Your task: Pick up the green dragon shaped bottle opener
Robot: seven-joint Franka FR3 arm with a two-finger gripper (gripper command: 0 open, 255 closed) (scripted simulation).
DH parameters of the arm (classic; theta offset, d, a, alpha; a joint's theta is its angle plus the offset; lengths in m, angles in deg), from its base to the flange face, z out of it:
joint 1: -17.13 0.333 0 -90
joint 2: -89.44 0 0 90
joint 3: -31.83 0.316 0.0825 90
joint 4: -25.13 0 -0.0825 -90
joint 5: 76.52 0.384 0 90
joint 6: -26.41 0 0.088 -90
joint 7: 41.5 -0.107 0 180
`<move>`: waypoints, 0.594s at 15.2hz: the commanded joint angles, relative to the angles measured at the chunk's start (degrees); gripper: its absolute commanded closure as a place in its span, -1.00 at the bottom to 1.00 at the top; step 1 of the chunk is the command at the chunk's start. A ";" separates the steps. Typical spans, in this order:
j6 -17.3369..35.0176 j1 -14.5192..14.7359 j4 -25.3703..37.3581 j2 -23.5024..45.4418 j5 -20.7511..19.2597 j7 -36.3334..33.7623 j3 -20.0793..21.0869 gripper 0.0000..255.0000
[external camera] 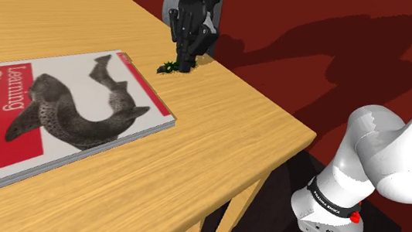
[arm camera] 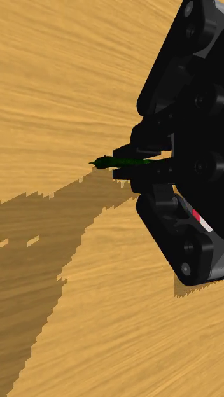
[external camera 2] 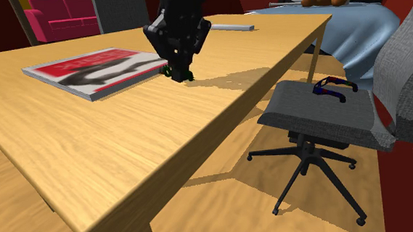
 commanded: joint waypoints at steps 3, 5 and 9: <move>-3.02 -0.05 3.39 0.46 -0.15 -0.37 -0.11 1.00; -4.54 -0.07 5.22 0.76 -0.22 -0.58 -0.16 1.00; -7.61 -0.10 9.07 1.51 -0.34 -1.01 -0.24 1.00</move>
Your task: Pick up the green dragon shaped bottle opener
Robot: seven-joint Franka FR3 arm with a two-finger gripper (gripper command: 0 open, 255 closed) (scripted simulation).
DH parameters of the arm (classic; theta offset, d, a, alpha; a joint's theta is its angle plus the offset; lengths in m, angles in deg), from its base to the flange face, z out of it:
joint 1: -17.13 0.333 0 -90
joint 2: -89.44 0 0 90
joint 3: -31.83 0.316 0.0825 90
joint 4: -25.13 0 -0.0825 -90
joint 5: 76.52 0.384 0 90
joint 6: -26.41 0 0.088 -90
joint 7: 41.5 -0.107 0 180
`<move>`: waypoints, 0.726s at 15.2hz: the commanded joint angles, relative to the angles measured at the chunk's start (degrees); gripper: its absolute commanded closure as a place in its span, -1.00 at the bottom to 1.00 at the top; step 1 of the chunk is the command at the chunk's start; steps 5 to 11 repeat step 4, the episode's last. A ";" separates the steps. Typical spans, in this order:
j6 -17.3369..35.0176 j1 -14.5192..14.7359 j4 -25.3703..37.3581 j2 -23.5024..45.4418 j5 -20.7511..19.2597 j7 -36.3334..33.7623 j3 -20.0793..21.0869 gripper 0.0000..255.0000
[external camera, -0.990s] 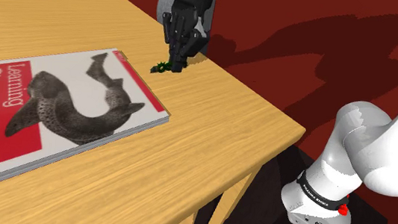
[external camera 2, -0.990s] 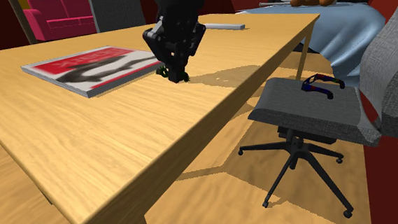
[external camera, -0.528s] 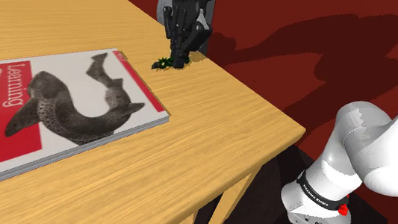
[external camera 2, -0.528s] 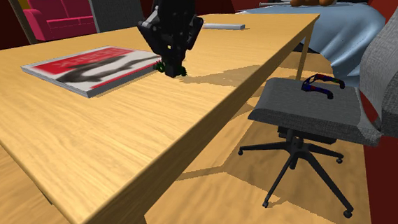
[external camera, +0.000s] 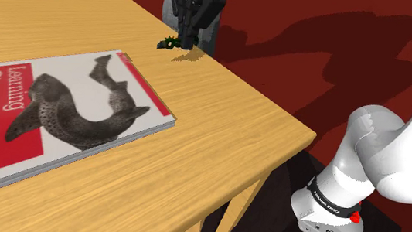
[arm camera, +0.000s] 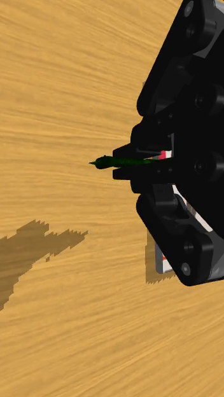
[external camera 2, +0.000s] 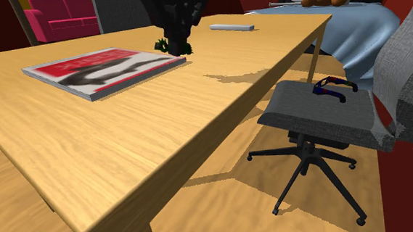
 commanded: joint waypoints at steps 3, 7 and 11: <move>-2.57 0.00 3.36 0.77 -0.09 -0.41 -0.03 1.00; -2.58 0.00 3.36 0.78 -0.09 -0.41 -0.03 1.00; -2.58 0.00 3.36 0.78 -0.09 -0.41 -0.03 1.00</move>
